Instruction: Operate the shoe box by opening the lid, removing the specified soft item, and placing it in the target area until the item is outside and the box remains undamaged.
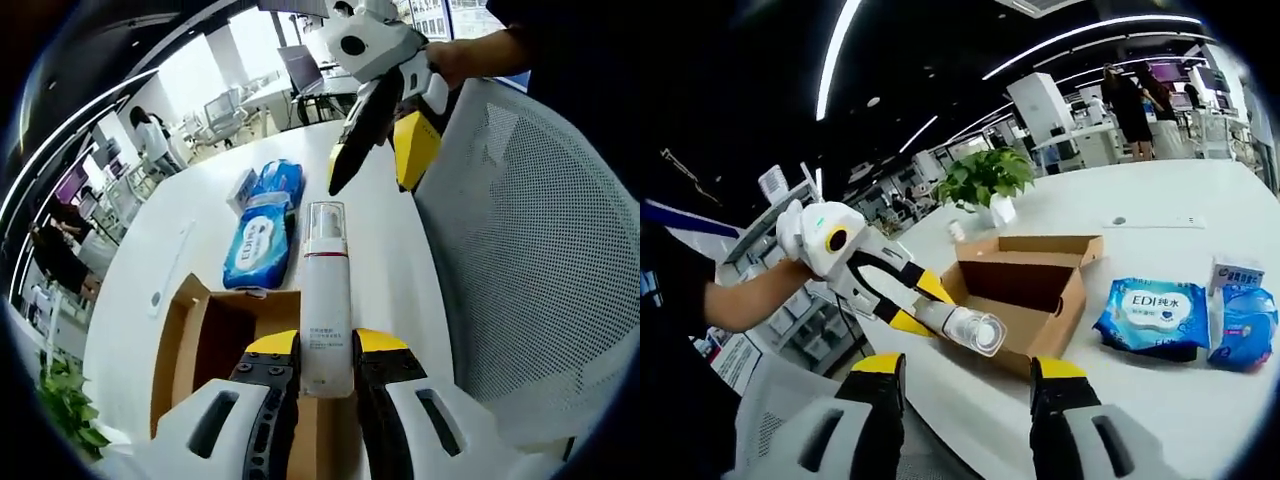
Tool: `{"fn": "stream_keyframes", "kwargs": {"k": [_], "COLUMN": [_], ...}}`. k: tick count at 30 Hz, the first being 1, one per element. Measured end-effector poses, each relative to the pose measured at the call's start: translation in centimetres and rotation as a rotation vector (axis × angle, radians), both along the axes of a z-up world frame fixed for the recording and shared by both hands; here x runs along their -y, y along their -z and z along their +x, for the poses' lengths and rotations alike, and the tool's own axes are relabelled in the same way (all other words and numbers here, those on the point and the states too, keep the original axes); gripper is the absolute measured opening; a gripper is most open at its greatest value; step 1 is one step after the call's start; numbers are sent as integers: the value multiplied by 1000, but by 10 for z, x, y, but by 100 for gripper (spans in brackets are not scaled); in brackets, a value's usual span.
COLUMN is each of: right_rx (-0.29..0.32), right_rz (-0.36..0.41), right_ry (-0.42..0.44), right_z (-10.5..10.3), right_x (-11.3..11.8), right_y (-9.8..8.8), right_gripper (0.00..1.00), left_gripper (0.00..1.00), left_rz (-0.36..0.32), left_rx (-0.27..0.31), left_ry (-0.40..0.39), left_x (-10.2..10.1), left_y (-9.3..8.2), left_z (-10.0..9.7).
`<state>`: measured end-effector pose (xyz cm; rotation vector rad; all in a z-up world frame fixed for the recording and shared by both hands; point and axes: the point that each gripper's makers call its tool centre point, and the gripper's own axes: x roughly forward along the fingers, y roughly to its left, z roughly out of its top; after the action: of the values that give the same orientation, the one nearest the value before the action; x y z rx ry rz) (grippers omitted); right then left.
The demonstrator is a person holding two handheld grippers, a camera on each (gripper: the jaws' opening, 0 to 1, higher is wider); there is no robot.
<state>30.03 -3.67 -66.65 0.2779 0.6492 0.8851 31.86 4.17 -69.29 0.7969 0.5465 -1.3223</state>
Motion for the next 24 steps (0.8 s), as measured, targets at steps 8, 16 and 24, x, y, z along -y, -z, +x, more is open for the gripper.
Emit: {"fn": "stream_keyframes", "kwargs": {"k": [8, 16, 24], "right_rx": [-29, -104, -162], "right_rz": [44, 137, 199], "right_ry": [11, 16, 36], "right_z": [6, 6, 7], "right_x": [-3, -11, -7], "right_y": [-1, -3, -3], "right_gripper": [44, 41, 28], "left_gripper": [19, 19, 19], "left_rz": [-31, -71, -105], "left_rx": [4, -11, -16], "left_ry": [15, 40, 63], "left_x": [10, 21, 29], "left_y": [-4, -9, -11], "left_z": [-2, -13, -19]}}
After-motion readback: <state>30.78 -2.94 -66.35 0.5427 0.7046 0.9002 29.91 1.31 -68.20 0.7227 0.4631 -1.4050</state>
